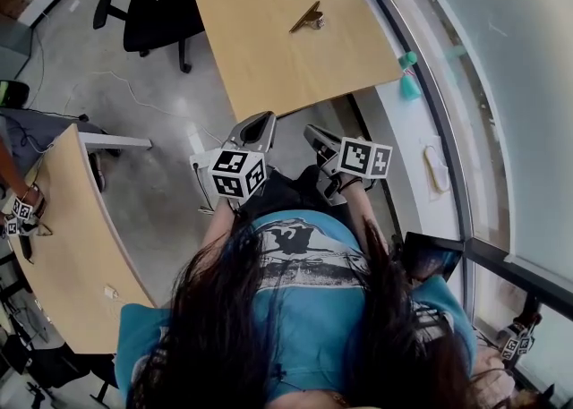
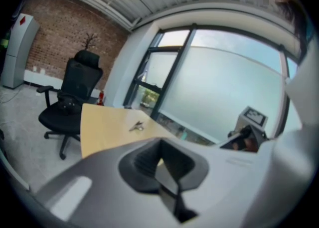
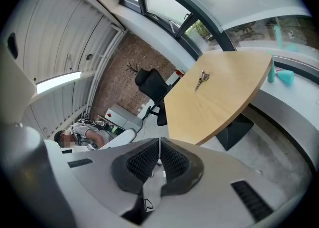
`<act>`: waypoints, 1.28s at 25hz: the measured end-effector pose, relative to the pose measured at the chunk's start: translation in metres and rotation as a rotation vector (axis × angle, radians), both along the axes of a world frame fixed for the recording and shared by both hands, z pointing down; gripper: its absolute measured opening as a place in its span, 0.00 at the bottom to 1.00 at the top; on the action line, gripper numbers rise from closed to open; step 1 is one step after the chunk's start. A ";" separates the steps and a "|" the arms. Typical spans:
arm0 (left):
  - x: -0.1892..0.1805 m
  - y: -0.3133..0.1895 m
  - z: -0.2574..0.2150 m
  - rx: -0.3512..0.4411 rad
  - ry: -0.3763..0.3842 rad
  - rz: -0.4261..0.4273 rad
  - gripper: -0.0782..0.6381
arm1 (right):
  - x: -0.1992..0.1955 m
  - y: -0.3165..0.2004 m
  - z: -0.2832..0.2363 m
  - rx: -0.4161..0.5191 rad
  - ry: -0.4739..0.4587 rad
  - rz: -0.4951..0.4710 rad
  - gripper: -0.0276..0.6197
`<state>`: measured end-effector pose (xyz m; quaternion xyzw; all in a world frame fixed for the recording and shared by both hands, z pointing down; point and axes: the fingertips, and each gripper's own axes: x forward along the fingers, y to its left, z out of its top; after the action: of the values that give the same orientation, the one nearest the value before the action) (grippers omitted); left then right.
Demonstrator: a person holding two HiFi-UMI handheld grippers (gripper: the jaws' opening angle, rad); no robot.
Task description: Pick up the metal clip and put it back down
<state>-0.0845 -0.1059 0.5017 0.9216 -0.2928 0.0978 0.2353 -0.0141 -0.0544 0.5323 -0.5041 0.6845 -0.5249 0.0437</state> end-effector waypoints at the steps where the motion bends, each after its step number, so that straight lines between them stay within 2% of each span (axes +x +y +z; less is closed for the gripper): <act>1: 0.003 -0.003 0.000 -0.001 0.002 0.005 0.11 | 0.003 -0.004 -0.001 0.000 0.001 0.006 0.07; 6: 0.014 -0.017 0.001 -0.006 -0.001 0.009 0.11 | 0.013 -0.025 -0.002 0.013 -0.017 0.009 0.07; 12: 0.022 -0.054 0.010 -0.014 -0.019 -0.035 0.11 | 0.031 -0.068 0.001 0.042 -0.035 -0.011 0.08; 17: 0.042 -0.091 0.011 -0.014 -0.019 -0.069 0.11 | 0.060 -0.110 0.002 0.044 -0.021 -0.022 0.08; 24: 0.089 -0.141 0.008 -0.010 -0.021 -0.090 0.11 | 0.108 -0.164 0.005 0.042 -0.022 -0.046 0.08; 32: 0.117 -0.190 0.014 -0.019 -0.051 -0.140 0.11 | 0.165 -0.229 0.025 0.016 0.002 -0.053 0.08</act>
<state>0.0324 -0.2954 0.5156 0.8938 -0.3617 0.1072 0.2426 0.1513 -0.2830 0.5568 -0.4858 0.7019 -0.5198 0.0332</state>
